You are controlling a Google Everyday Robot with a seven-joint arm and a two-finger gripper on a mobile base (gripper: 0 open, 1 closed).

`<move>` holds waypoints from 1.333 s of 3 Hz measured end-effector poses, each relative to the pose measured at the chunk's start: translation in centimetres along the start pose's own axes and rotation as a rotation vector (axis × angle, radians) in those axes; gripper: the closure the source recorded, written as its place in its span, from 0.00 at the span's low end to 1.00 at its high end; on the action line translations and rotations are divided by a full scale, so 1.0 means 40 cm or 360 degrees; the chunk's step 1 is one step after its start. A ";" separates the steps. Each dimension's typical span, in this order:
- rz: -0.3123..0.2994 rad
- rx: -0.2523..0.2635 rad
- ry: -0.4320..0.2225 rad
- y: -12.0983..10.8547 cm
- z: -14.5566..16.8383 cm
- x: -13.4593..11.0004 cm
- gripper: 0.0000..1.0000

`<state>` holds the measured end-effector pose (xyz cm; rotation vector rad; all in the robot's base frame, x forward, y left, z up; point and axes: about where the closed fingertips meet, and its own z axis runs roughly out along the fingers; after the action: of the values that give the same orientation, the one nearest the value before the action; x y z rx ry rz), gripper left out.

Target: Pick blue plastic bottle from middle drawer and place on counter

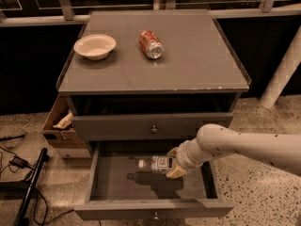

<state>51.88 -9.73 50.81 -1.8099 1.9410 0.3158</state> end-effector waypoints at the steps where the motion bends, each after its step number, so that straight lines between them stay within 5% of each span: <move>1: 0.0000 0.0000 0.0000 0.000 0.000 0.000 1.00; 2: -0.0063 0.0017 0.0017 0.013 -0.060 -0.036 1.00; 4: -0.0237 0.0029 0.0112 0.124 -0.346 -0.278 1.00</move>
Offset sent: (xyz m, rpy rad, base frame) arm -0.0342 0.0060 0.1131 -0.0757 -0.1162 0.1091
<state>44.83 -5.93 67.40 -1.9648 1.8360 0.1873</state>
